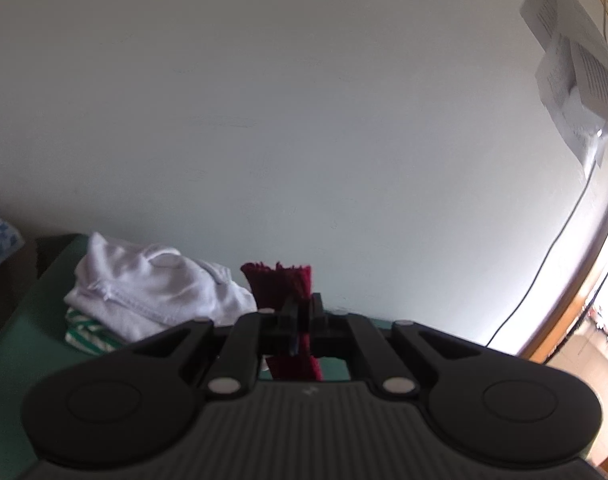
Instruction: Fold clothes
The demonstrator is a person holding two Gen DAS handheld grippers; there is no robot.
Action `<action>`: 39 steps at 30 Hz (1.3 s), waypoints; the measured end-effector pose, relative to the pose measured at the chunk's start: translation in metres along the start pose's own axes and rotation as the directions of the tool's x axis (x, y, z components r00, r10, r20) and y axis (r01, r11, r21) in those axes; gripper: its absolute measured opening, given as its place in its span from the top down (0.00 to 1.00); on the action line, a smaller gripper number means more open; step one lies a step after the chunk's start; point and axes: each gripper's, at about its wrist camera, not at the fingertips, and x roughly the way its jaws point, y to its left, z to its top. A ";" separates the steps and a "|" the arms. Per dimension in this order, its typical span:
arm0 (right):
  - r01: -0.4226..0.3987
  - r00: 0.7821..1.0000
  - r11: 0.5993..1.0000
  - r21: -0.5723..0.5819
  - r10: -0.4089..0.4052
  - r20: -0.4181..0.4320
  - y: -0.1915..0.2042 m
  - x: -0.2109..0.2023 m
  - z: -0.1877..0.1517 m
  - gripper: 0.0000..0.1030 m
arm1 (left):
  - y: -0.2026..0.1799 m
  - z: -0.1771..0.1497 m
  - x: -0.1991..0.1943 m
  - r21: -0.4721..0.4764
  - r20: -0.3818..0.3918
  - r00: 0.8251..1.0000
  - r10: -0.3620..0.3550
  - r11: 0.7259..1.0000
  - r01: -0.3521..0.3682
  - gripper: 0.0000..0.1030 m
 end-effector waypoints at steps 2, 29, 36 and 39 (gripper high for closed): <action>0.003 1.000 1.000 -0.001 -0.003 -0.004 0.004 0.012 -0.001 0.55 | -0.002 0.003 0.007 0.018 -0.014 1.000 -0.005 1.000 0.005 1.00; 0.056 0.998 0.997 -0.047 -0.055 0.031 0.056 0.185 0.151 0.92 | 0.035 -0.043 -0.025 -0.085 0.013 0.994 0.109 0.991 -0.108 1.00; -0.018 0.998 1.000 -0.003 0.019 0.052 0.045 0.165 0.153 0.60 | 0.052 -0.042 -0.016 -0.152 0.015 0.994 0.112 0.982 -0.108 1.00; -0.084 0.995 0.996 0.035 0.082 0.049 0.027 0.115 0.140 0.57 | 0.049 -0.029 -0.011 -0.137 0.034 0.995 0.092 0.987 -0.086 1.00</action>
